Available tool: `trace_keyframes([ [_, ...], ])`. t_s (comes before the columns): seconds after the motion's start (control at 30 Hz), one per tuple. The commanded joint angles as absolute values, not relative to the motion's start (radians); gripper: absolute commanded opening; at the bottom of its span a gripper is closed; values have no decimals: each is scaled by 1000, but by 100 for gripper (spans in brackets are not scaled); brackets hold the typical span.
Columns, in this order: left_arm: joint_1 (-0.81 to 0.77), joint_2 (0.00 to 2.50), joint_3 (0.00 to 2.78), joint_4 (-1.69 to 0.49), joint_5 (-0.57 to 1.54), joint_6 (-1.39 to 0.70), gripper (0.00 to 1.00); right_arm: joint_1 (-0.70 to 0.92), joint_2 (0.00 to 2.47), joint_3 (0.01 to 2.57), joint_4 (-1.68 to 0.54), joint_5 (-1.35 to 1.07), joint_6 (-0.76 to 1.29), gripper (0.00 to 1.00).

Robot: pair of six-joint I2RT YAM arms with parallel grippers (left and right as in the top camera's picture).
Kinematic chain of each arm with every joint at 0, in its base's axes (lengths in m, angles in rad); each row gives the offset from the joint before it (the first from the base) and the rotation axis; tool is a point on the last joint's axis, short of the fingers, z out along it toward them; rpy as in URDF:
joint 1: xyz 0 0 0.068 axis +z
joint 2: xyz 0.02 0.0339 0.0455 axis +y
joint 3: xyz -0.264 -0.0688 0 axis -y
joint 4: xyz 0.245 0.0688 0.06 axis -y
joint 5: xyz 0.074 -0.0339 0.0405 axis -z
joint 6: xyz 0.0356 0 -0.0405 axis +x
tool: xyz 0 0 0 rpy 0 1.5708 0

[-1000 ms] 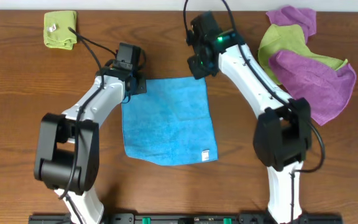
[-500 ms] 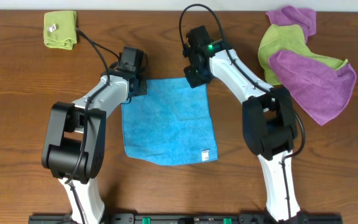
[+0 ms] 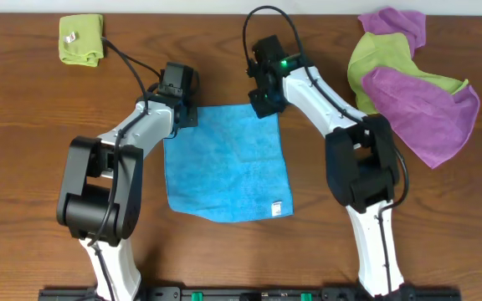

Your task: Fold the cloth

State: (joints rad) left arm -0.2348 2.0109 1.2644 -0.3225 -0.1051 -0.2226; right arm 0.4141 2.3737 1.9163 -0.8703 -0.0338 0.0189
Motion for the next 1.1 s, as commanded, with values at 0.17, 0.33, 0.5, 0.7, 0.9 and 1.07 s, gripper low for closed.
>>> trace_keyframes([
  [0.17,-230,2041,1259,-316,-150,-202,6,405,2424,1909,-883,-42,36,1],
  [0.33,-209,2056,1259,-282,-147,-202,6,399,2424,1909,-888,-42,38,1],
  [0.5,-200,2102,1259,-263,-122,-203,6,385,2424,1909,-921,-42,49,1],
  [0.7,-200,2138,1259,-247,-77,-209,5,384,2424,1909,-961,-42,62,1],
  [0.9,-200,2140,1259,-139,-48,-210,6,384,2424,1909,-997,-40,123,1],
  [1.07,-200,2140,1259,-131,-32,-209,6,373,2424,1909,-951,-33,123,2],
])
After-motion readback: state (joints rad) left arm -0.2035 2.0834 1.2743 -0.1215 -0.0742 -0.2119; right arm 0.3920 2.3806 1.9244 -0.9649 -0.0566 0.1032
